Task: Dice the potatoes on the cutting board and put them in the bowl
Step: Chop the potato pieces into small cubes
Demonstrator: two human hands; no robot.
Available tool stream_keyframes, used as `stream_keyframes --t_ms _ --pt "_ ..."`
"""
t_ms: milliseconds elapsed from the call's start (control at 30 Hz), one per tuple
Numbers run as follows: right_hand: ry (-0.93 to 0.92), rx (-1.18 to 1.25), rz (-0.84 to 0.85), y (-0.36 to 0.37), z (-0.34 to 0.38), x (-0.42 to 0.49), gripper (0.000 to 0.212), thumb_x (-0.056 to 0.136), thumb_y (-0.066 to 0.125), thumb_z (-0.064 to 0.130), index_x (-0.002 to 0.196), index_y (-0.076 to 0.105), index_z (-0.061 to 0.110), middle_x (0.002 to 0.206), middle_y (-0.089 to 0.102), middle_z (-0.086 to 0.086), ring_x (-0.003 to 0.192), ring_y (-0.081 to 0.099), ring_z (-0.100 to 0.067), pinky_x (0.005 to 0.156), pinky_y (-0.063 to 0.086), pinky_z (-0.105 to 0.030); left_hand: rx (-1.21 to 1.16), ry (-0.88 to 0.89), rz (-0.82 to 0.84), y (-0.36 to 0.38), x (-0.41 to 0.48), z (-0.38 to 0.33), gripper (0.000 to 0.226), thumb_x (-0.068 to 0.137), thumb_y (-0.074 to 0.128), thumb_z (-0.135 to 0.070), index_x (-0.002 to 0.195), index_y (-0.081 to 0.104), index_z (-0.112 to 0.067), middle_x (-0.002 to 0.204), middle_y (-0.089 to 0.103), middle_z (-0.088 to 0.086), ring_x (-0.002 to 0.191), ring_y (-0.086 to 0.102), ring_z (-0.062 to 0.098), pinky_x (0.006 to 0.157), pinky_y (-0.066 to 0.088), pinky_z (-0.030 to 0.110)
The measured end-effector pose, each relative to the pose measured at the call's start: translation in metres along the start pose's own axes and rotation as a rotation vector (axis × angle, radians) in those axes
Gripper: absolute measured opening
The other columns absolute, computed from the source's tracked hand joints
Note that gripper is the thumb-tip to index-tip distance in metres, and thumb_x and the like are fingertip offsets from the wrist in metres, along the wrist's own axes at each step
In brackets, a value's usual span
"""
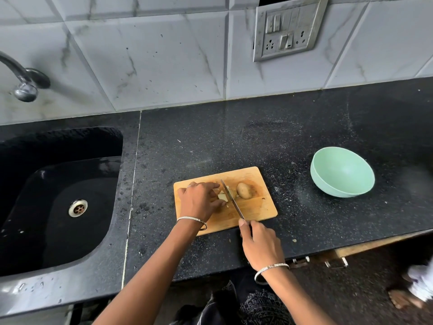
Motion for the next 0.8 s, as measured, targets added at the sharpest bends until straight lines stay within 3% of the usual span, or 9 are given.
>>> stream_keyframes --t_ms 167,367,667,800 --pt "0.005 -0.025 0.055 0.005 0.003 -0.001 0.047 0.100 0.026 0.056 0.097 0.059 0.022 0.102 0.065 -0.009 0.100 0.060 -0.037 0.070 0.037 -0.038 -0.003 -0.014 0.012 0.005 0.004 -0.002 0.031 0.072 0.076 -0.044 0.102 0.069 -0.039 0.084 0.069 -0.015 0.098 0.055 0.014 0.083 0.032 0.036" --pt "-0.013 0.001 0.024 0.001 0.002 -0.002 0.048 0.098 0.024 0.058 0.091 0.058 0.025 0.093 0.068 -0.002 0.092 0.062 -0.033 0.071 0.044 -0.040 0.012 -0.007 -0.016 0.003 0.000 -0.001 0.038 0.071 0.077 -0.044 0.107 0.068 -0.037 0.091 0.070 -0.016 0.101 0.055 0.011 0.079 0.026 0.033" --pt "-0.015 -0.041 0.061 0.003 0.010 -0.007 0.043 0.100 0.022 0.056 0.085 0.050 0.026 0.090 0.064 -0.005 0.090 0.061 -0.033 0.067 0.038 -0.039 0.045 -0.039 -0.016 0.003 -0.001 -0.001 0.028 0.078 0.072 -0.039 0.106 0.070 -0.037 0.096 0.071 -0.014 0.104 0.056 0.015 0.086 0.030 0.037" --pt "-0.017 -0.047 0.091 0.003 0.012 -0.006 0.041 0.100 0.022 0.055 0.085 0.048 0.026 0.089 0.063 -0.005 0.090 0.062 -0.033 0.066 0.038 -0.038 -0.032 -0.070 -0.023 0.003 0.000 0.000 0.025 0.076 0.075 -0.036 0.101 0.072 -0.034 0.094 0.072 -0.013 0.100 0.059 0.012 0.081 0.027 0.034"
Point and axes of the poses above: each hand's wrist, its own x-axis towards the middle knuckle, its own y-axis out of the palm, z = x × y, the point moved 5 cm from there along x, towards the middle knuckle
